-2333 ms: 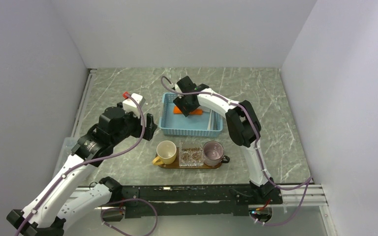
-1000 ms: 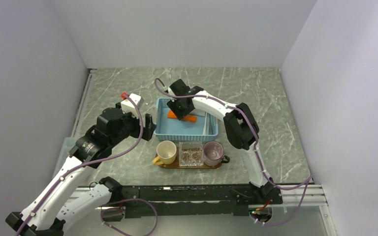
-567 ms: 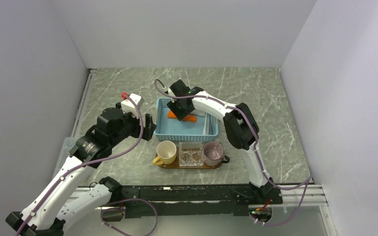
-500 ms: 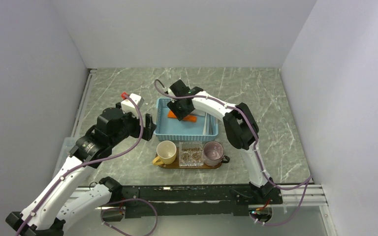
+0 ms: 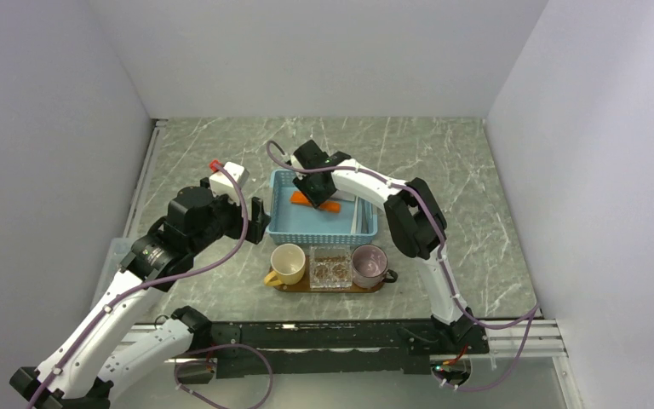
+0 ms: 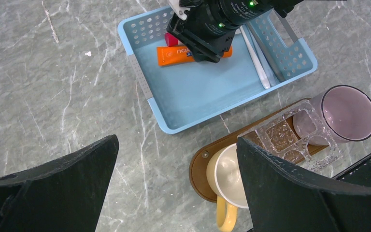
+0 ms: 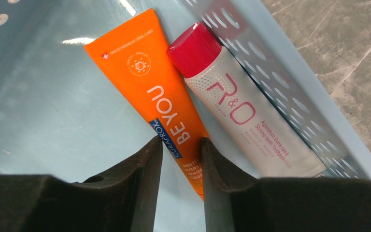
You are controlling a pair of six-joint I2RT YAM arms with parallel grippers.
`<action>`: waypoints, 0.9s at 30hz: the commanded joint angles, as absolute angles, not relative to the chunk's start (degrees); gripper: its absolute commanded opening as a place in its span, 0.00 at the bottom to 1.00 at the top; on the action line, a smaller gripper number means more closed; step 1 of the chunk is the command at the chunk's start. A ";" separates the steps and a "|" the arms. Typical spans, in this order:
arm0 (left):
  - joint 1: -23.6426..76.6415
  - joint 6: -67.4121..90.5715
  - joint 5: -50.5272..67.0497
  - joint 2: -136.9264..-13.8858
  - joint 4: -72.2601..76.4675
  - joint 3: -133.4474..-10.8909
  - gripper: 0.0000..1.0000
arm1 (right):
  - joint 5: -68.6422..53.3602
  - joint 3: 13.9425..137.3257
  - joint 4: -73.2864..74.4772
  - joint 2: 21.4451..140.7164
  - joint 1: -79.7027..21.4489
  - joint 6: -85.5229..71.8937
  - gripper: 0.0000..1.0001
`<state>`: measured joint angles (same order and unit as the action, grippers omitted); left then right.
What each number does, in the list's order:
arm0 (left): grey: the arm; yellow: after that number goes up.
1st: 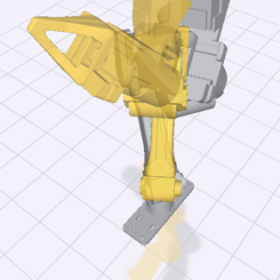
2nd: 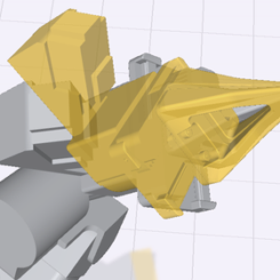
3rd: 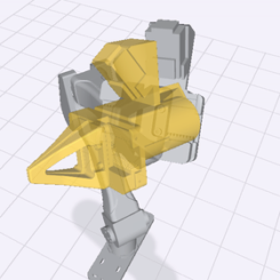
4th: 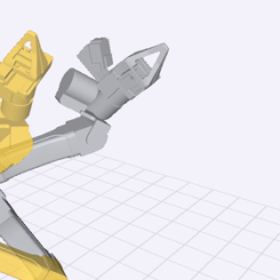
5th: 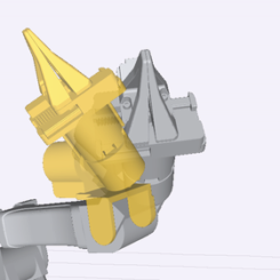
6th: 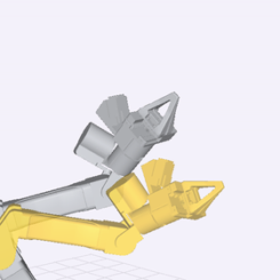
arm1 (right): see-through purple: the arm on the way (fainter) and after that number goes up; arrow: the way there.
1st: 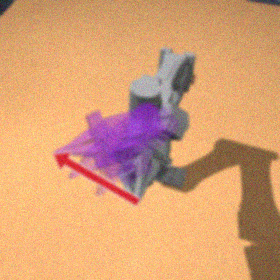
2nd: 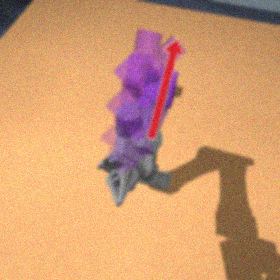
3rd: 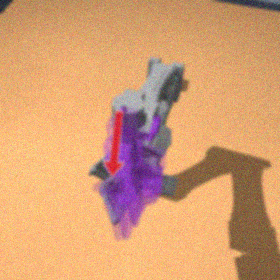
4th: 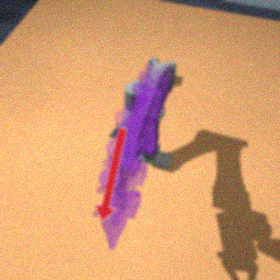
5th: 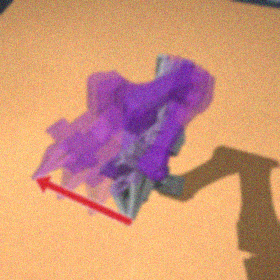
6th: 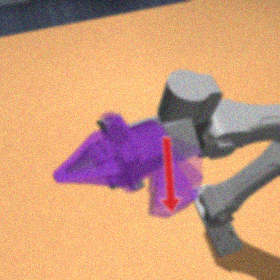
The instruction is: Prepare toiletry sets of a toothbrush and toothpaste on the tray
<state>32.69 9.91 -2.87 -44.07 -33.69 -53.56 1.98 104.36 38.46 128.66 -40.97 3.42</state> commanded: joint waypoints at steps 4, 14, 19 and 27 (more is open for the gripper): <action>32.43 9.73 -3.04 -43.57 -32.06 -53.31 0.99 | 1.06 101.42 41.28 128.60 -41.46 2.52 0.21; 32.43 10.00 -3.09 -43.35 -31.40 -53.17 0.99 | 3.59 96.36 38.14 117.40 -41.81 1.05 0.12; 32.43 12.11 -1.78 -44.33 -32.08 -55.22 0.99 | 4.73 91.62 35.79 110.90 -42.04 0.71 0.12; 32.43 15.95 0.60 -46.31 -34.31 -61.10 0.99 | 7.39 84.53 29.70 102.00 -43.13 0.88 0.13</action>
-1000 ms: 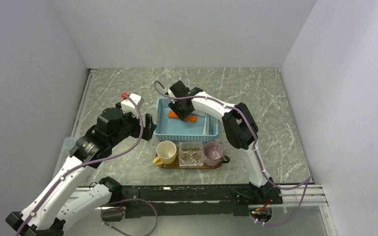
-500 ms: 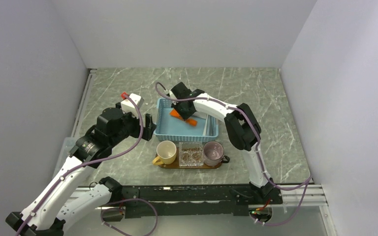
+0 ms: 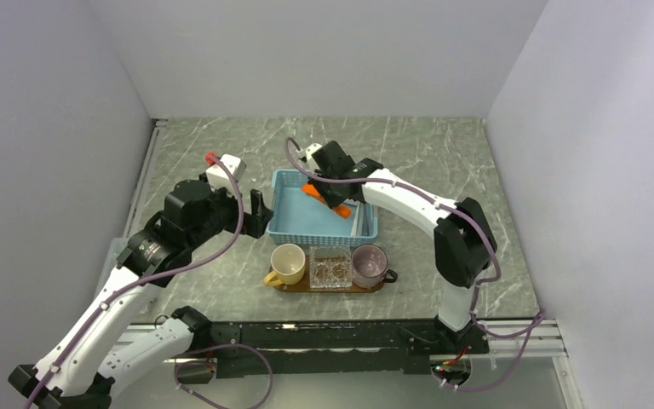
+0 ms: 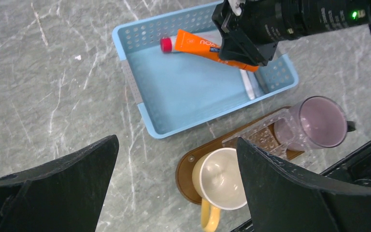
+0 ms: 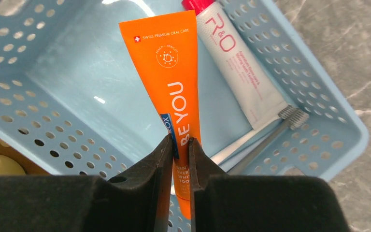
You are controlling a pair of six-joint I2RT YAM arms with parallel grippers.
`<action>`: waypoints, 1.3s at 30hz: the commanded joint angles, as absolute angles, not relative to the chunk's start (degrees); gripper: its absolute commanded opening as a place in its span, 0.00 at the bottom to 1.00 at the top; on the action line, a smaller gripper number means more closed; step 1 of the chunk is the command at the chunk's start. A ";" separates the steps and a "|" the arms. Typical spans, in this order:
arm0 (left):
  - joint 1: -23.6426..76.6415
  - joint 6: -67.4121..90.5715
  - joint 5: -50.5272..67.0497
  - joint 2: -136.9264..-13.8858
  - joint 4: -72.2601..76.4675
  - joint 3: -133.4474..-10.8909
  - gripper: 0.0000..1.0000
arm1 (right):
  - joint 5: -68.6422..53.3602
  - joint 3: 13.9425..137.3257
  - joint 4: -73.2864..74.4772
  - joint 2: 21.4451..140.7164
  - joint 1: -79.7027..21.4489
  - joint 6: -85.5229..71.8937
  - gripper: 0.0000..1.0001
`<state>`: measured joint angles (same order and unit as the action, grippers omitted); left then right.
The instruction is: Prepare toiletry sets of a toothbrush and toothpaste on the tray
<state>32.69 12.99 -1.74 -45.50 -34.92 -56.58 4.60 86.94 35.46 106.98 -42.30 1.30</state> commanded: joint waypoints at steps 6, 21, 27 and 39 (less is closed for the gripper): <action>32.38 20.81 1.18 -50.27 -36.02 -66.68 0.99 | 8.70 77.72 23.86 93.06 -44.59 1.46 0.14; 24.74 31.06 28.23 -60.41 -36.71 -72.75 0.98 | 6.83 61.64 17.67 64.20 -51.54 -1.43 0.19; 24.43 32.77 36.18 -61.69 -34.65 -73.56 0.94 | 9.03 61.12 19.51 59.41 -55.80 -1.98 0.19; 24.40 31.98 44.98 -61.92 -37.93 -74.15 0.82 | 15.03 62.48 20.53 58.11 -64.93 -2.71 0.19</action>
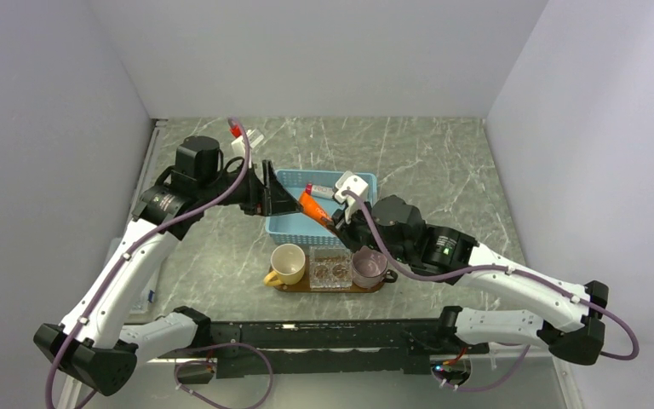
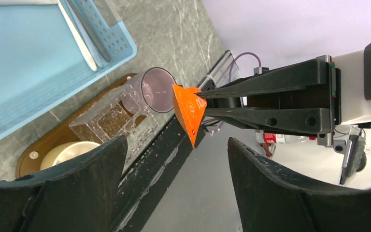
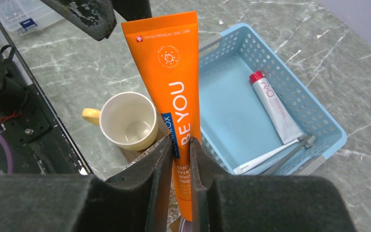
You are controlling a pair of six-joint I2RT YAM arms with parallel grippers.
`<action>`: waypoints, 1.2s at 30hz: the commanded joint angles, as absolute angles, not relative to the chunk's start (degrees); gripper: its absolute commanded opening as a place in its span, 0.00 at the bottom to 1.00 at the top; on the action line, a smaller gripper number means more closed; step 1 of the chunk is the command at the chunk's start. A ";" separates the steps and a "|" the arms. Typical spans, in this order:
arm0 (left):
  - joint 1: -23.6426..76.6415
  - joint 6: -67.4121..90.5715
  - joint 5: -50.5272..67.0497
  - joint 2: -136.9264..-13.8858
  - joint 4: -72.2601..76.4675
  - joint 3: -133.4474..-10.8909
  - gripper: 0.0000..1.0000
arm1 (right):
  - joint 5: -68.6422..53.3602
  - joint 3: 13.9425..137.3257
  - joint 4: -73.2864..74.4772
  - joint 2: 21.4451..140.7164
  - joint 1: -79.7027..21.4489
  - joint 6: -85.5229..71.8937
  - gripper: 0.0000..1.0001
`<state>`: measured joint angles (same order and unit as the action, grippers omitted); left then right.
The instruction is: Prepare toiletry sets of a toothbrush and toothpaste on the tray
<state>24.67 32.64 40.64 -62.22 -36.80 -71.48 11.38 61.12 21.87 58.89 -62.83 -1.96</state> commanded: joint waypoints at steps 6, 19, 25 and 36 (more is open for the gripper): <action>24.39 30.81 46.06 -62.03 -40.24 -74.65 0.68 | 18.27 63.44 20.74 59.13 -68.37 -2.31 0.19; 24.43 29.97 48.25 -63.19 -41.58 -73.43 0.49 | 25.69 64.31 18.94 60.78 -74.74 -0.53 0.19; 24.43 29.37 49.56 -63.62 -41.90 -73.15 0.43 | 29.66 65.64 18.70 62.46 -77.05 1.60 0.19; 24.43 28.43 50.93 -63.90 -42.21 -72.22 0.27 | 36.94 66.15 17.33 64.44 -80.31 4.04 0.20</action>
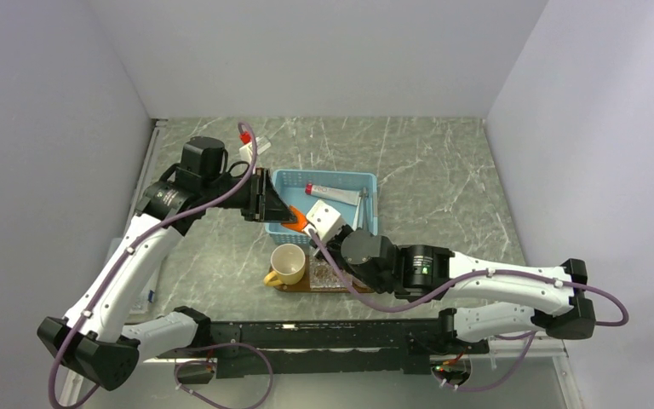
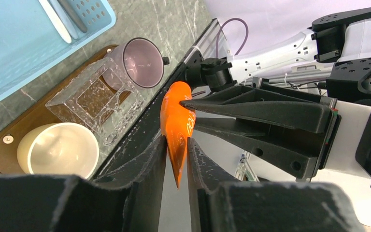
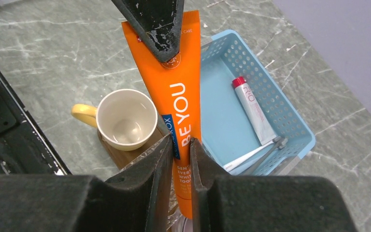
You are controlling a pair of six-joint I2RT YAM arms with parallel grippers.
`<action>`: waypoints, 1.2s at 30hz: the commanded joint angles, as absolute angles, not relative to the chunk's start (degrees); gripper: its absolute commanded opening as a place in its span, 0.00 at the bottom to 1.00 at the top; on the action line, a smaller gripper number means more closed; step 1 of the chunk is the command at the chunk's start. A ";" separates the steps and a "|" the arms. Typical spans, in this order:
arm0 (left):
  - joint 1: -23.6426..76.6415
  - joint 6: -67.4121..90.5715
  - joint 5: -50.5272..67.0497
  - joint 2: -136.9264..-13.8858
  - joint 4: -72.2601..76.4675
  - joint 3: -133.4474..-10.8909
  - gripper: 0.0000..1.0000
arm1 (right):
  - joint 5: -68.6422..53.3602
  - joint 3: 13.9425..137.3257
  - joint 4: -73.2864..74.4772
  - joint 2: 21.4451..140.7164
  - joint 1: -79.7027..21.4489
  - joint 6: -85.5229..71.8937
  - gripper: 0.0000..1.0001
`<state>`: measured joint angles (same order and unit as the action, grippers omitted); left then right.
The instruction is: Prepare toiletry sets of a toothbrush and toothpaste on the tray
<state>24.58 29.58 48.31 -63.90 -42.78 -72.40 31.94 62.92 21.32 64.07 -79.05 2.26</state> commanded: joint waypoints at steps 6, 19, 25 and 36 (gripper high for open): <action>24.43 28.38 51.47 -64.31 -41.63 -72.07 0.09 | 38.98 66.12 16.88 65.67 -81.57 4.91 0.20; 24.43 27.84 48.85 -64.25 -40.31 -73.07 0.00 | 39.90 64.24 17.26 63.25 -81.91 4.25 0.50; 24.42 25.60 45.96 -65.74 -44.24 -77.86 0.00 | 39.19 64.43 21.01 59.97 -81.91 2.18 0.62; 28.01 16.14 30.35 -71.66 -61.98 -93.48 0.00 | 41.34 62.39 26.12 54.57 -81.91 0.09 0.66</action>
<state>25.65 20.99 37.28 -70.02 -55.53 -86.85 38.85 63.18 23.88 55.46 -81.54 1.39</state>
